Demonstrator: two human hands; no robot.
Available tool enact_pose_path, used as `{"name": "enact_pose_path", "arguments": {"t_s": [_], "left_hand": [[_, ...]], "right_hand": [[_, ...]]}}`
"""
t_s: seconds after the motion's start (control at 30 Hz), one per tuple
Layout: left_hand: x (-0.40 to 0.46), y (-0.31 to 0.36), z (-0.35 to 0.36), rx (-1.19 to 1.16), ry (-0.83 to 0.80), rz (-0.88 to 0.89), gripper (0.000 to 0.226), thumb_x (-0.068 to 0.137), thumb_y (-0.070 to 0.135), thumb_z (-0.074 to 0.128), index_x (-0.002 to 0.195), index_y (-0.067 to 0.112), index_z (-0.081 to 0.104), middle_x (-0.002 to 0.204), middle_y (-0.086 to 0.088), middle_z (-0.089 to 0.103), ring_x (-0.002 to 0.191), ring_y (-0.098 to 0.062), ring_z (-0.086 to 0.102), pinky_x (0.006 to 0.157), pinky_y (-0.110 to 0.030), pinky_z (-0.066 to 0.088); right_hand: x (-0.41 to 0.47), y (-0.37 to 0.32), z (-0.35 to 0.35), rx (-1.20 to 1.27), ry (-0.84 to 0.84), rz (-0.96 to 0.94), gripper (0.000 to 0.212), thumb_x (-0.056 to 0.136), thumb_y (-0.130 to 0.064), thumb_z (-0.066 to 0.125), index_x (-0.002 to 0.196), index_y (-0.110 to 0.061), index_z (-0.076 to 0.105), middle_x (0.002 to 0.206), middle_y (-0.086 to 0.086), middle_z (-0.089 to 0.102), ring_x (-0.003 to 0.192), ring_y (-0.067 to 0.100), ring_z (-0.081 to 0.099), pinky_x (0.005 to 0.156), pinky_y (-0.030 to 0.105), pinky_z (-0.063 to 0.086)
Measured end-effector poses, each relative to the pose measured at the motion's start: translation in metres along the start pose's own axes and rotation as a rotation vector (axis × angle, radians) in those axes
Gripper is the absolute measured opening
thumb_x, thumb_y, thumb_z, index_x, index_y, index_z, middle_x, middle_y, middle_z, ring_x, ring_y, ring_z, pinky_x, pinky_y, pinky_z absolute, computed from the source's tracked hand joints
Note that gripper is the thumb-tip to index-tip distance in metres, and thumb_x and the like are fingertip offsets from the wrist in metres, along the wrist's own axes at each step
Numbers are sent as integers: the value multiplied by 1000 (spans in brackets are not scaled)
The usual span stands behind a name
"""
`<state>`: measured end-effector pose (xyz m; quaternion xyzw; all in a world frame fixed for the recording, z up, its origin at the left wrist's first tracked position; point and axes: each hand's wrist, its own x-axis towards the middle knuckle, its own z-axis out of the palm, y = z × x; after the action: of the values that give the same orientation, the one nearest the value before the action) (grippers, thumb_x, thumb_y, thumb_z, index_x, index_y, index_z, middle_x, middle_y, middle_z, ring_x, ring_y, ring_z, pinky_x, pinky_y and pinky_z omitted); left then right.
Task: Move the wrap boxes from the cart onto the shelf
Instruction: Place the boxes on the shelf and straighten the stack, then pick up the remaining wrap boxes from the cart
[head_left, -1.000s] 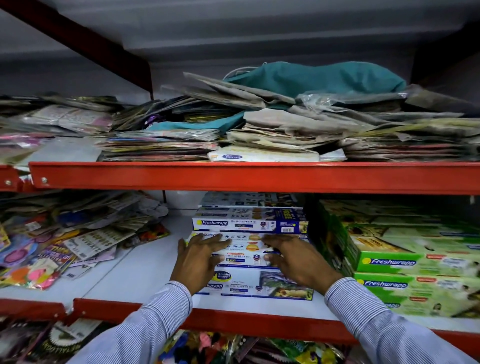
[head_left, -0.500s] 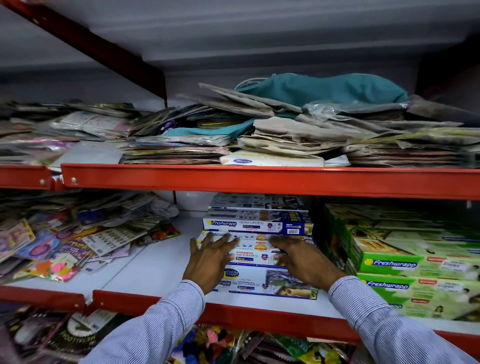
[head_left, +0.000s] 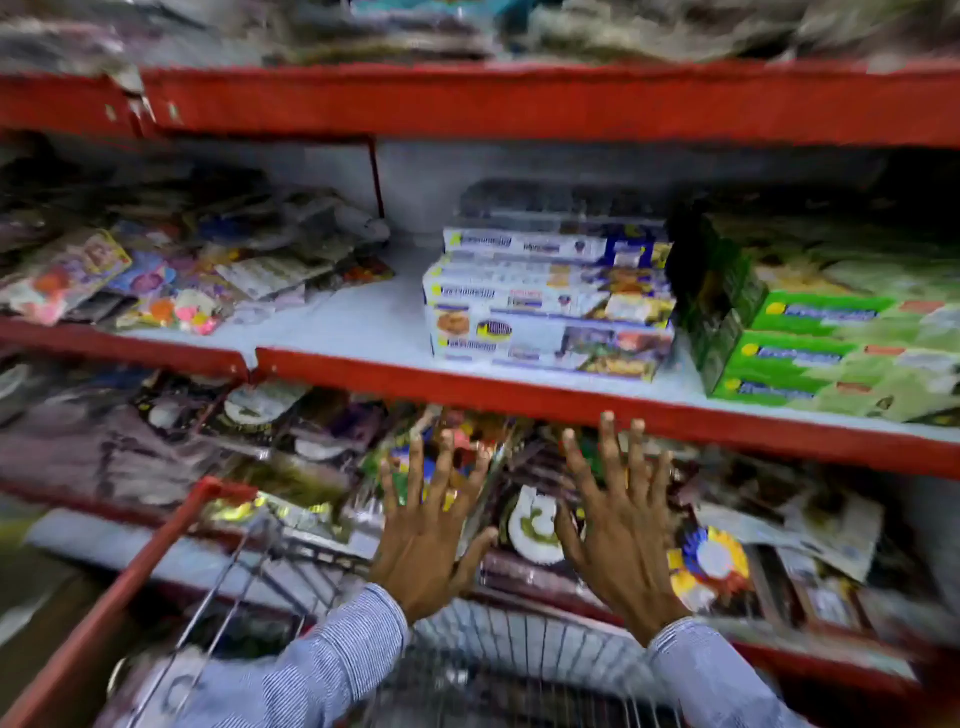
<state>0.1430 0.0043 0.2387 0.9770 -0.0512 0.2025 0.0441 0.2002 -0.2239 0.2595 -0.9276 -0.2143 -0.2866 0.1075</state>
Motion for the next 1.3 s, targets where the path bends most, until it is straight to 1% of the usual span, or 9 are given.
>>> {"name": "enact_pose_path", "arguments": {"t_s": [0.13, 0.27, 0.4, 0.47, 0.67, 0.77, 1.03, 1.17, 1.3], "left_hand": [[-89, -4, 47, -58, -246, -83, 77, 94, 65, 34, 158, 30, 10, 168, -18, 2, 153, -48, -2, 115, -75, 6], [-169, -4, 92, -104, -481, -134, 75, 96, 66, 29, 158, 29, 11, 168, -18, 0, 152, -49, -1, 114, -75, 9], [-226, 1, 133, -84, -710, -118, 77, 96, 69, 13, 156, 22, 27, 161, -22, 27, 145, -55, 19, 108, -77, 13], [-241, 1, 150, -84, -765, -76, 78, 96, 69, 11, 155, 21, 28, 160, -24, 27, 146, -55, 13, 106, -76, 8], [-283, -8, 213, -79, -812, 124, 81, 93, 57, 52, 155, 17, 19, 161, -25, 19, 143, -58, 18, 107, -77, 5], [-299, -12, 230, -91, -843, 195, 82, 96, 52, 55, 156, 15, 14, 163, -25, 15, 145, -56, 11, 112, -81, 12], [-308, 3, 252, -124, -1081, 371, 61, 102, 27, 46, 156, 10, 22, 162, -20, 25, 147, -43, 27, 119, -61, 24], [-304, 24, 262, -63, -1106, 459, 55, 85, 35, 65, 136, 15, 58, 128, -6, 66, 110, -25, 65, 89, -41, 54], [-309, 47, 287, -114, -1197, 279, 50, 96, 6, 46, 145, -2, 35, 137, -25, 54, 122, -42, 54, 96, -51, 46]], "right_hand": [[-82, -10, 42, 20, -258, 15, 78, 85, -41, 50, 157, -29, 22, 166, 17, 18, 155, 38, -5, 121, 68, 6], [-154, -21, 82, 31, -557, -19, 70, 87, -38, 45, 154, -26, 28, 163, 15, 24, 150, 44, 21, 116, 70, 13], [-227, -29, 138, 75, -961, -45, 72, 93, -33, 38, 159, -25, 11, 169, 12, 1, 154, 39, -9, 122, 64, 2], [-252, -30, 166, 92, -1193, -76, 74, 97, -36, 41, 159, -28, 2, 169, 9, -5, 155, 36, -7, 125, 56, 3], [-304, -40, 249, 33, -1554, -241, 74, 101, -47, 44, 160, -22, 6, 169, 10, 6, 155, 37, 10, 123, 55, 17], [-320, -41, 269, 42, -1595, -298, 74, 99, -49, 48, 159, -21, 15, 166, 11, 18, 153, 38, 15, 122, 55, 19], [-299, -38, 277, 116, -1551, -355, 61, 99, -34, 53, 149, -8, 32, 150, 18, 47, 137, 37, 46, 109, 48, 43], [-282, -34, 275, 104, -1454, -319, 53, 95, -29, 55, 141, -6, 40, 138, 16, 56, 122, 36, 56, 99, 47, 50], [-274, -28, 265, 136, -1329, -272, 51, 94, -36, 53, 137, -9, 44, 132, 14, 60, 116, 35, 60, 93, 42, 49]]}}
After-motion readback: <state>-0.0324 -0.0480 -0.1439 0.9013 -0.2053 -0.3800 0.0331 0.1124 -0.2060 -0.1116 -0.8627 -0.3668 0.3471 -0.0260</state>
